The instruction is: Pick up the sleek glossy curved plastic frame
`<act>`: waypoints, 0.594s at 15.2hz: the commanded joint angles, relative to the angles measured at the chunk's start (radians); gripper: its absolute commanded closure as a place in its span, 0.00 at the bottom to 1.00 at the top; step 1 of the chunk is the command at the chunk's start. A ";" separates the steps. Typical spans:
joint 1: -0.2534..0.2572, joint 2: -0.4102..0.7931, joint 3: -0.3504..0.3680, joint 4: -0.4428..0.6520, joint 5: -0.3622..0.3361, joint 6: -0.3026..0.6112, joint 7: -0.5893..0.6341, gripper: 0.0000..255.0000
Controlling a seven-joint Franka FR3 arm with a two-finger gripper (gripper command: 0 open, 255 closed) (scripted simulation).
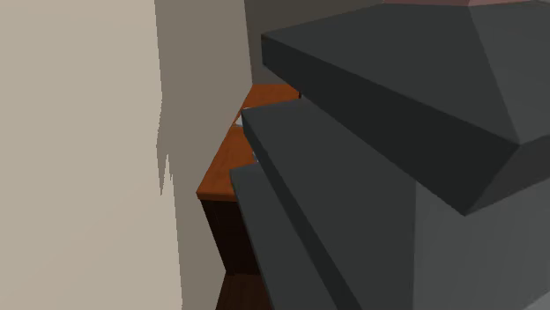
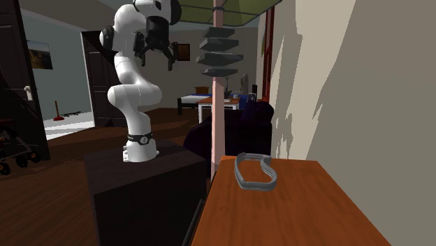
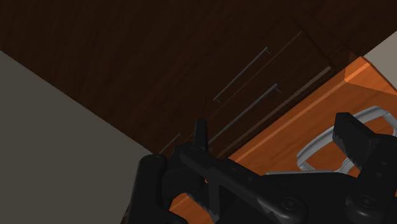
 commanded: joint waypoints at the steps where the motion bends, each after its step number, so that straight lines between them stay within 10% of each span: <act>1: 0.000 0.000 0.000 0.000 0.000 0.000 0.000 0.00; 9: 0.004 0.232 0.073 0.003 0.068 0.192 0.163 0.00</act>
